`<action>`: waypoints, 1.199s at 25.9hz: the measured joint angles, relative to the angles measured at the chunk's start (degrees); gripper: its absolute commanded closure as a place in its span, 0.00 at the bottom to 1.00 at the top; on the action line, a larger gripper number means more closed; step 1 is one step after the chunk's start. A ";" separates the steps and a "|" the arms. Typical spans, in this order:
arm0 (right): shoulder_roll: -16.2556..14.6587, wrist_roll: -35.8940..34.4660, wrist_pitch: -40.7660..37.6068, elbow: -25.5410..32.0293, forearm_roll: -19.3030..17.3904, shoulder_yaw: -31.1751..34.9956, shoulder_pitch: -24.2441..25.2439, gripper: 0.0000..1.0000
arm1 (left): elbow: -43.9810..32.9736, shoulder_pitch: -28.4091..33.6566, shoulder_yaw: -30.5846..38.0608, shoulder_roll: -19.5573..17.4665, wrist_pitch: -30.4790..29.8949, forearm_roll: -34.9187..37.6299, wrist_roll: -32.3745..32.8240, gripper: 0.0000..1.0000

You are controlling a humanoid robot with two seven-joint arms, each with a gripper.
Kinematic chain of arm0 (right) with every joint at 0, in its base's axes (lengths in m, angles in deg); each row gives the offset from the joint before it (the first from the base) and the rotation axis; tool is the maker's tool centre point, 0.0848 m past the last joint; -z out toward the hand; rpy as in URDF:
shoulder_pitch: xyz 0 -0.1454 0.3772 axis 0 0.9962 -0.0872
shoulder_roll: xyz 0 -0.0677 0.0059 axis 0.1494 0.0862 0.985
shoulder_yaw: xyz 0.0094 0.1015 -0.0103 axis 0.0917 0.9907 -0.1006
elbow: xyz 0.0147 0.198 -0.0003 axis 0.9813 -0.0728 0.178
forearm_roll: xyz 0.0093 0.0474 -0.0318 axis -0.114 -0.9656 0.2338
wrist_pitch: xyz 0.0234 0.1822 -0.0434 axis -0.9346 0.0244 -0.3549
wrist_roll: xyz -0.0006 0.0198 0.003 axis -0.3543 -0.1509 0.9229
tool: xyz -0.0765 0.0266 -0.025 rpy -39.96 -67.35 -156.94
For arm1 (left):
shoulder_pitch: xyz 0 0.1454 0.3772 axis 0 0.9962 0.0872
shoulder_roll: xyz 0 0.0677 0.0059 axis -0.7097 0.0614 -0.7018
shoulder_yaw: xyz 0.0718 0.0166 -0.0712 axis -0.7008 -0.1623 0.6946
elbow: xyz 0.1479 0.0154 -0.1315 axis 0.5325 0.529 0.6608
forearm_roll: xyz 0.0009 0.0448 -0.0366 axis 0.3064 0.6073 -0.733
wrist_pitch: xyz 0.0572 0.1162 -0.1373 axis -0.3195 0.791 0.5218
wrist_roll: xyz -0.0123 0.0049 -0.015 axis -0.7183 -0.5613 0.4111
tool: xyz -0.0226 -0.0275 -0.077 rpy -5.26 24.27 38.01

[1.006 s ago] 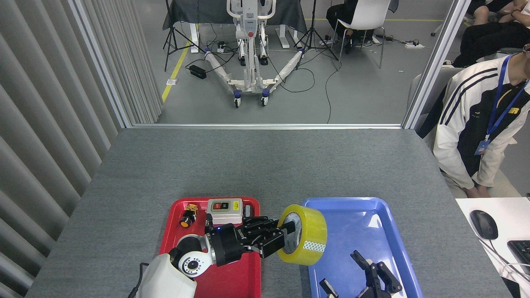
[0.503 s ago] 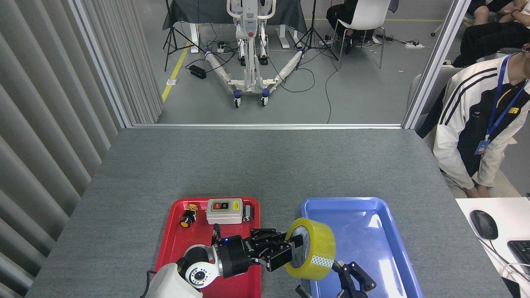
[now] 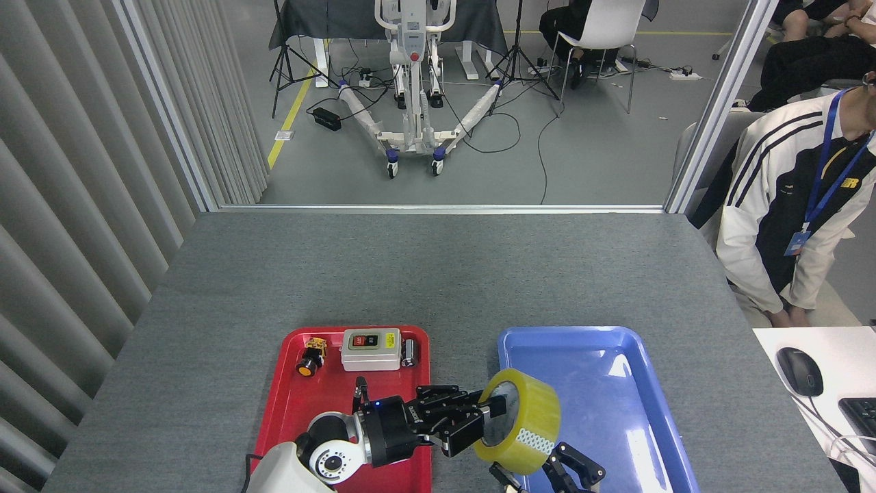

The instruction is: Place and move tape with both arms

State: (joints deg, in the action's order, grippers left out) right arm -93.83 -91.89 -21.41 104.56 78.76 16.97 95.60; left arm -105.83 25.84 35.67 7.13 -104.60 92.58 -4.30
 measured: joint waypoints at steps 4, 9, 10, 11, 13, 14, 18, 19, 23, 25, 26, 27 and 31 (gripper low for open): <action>-0.24 -0.05 0.07 0.02 -0.23 1.05 0.17 1.00 | -0.12 0.03 0.43 0.03 -0.02 -0.03 -0.35 0.00; 0.05 0.13 0.31 0.45 -0.75 3.15 0.14 1.00 | -0.33 -0.02 3.42 -0.58 -0.02 -1.67 -4.07 0.00; 0.06 1.00 1.22 0.52 -0.83 3.61 0.13 1.00 | -0.51 0.09 4.14 -0.87 -0.02 -2.36 -5.37 0.00; 0.02 2.36 3.56 0.57 -0.99 4.14 0.06 1.00 | -0.81 0.40 4.78 -1.41 0.30 -3.22 -6.96 0.00; -0.02 7.68 10.63 0.77 -1.85 4.84 -0.32 1.00 | -2.06 1.44 5.68 -3.01 2.07 -4.82 -10.82 0.00; -0.02 11.93 14.68 0.95 -2.54 5.02 -0.60 1.00 | -2.90 2.41 6.06 -4.14 3.67 -5.34 -13.25 0.00; -0.57 31.61 30.24 1.40 -4.41 5.36 -4.20 1.00 | -7.59 7.68 6.89 -10.05 11.21 -2.87 -24.42 0.00; -0.70 36.11 32.47 1.45 -4.62 5.35 -5.48 1.00 | -9.52 9.64 6.97 -11.70 13.63 0.27 -27.67 0.00; -0.91 51.25 36.72 1.44 -5.05 5.25 -9.93 1.00 | -17.30 17.11 7.04 -14.76 25.73 17.41 -39.05 0.00; -0.91 56.75 37.18 1.42 -5.18 4.98 -11.68 1.00 | -19.85 19.59 7.02 -14.87 30.29 23.86 -41.14 0.00; -0.90 59.53 37.24 1.43 -5.25 4.86 -12.49 1.00 | -20.56 20.42 6.99 -14.62 31.72 25.94 -41.55 0.00; -0.86 62.34 37.31 1.41 -5.31 4.79 -13.18 1.00 | -20.76 21.01 6.98 -14.32 33.20 27.40 -41.40 0.00; -0.58 71.58 37.61 0.56 -5.92 3.76 -16.23 0.62 | -19.38 20.97 7.07 -12.91 38.50 29.46 -36.41 0.00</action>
State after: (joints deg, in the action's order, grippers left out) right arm -94.41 -20.31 16.20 105.12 72.84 20.73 79.36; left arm -125.21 46.81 42.73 -5.78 -66.10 122.04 -40.71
